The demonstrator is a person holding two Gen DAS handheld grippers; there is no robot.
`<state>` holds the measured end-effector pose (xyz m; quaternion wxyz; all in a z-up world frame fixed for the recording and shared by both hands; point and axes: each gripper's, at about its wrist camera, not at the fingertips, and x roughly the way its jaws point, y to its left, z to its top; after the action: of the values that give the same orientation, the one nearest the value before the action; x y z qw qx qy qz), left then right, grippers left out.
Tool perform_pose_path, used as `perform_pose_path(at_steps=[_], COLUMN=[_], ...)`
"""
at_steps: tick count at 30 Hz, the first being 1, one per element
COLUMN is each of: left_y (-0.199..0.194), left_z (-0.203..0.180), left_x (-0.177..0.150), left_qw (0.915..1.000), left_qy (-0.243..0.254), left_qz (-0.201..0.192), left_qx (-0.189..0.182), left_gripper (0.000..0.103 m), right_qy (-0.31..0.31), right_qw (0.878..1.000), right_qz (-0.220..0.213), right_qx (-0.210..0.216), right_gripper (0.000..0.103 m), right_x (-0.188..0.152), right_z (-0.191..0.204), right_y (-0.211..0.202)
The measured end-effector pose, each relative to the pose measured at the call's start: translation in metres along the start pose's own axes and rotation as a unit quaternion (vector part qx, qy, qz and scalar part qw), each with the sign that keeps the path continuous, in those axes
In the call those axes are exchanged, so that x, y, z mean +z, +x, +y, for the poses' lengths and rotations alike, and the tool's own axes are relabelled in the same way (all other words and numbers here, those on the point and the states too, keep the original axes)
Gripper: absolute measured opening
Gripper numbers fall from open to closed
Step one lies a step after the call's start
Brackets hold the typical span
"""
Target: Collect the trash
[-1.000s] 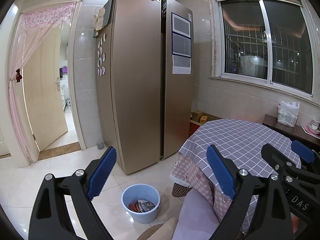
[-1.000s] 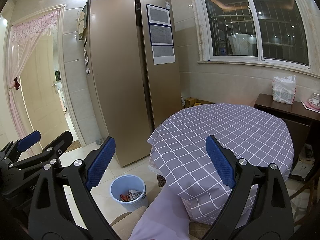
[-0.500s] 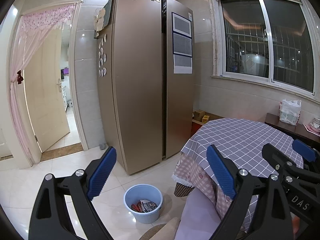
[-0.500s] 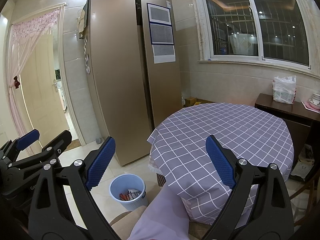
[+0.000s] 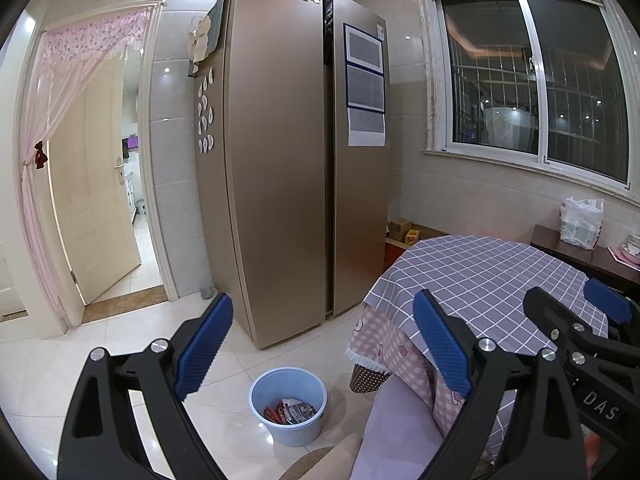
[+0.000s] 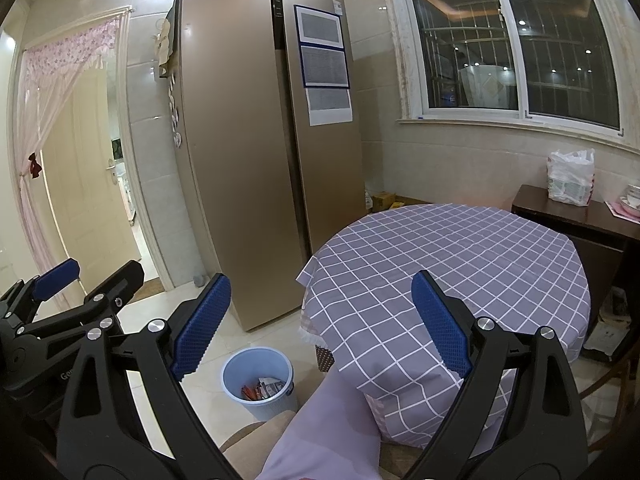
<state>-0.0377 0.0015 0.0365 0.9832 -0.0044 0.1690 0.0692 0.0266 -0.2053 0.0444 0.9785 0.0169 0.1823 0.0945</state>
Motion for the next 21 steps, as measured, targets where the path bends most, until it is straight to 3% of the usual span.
perform_pose_path(at_steps=[21], left_y=[0.0007], left_z=[-0.0013], left_x=[-0.0006], left_qw=[1.0], left_qy=[0.002], left_qz=[0.003], left_qx=[0.0], left_gripper=[0.09], right_qy=[-0.004], right_qw=[1.0], right_qz=[0.002], right_qx=[-0.001], right_gripper=[0.09], right_x=[-0.003], right_z=[-0.0046], right_y=[0.001])
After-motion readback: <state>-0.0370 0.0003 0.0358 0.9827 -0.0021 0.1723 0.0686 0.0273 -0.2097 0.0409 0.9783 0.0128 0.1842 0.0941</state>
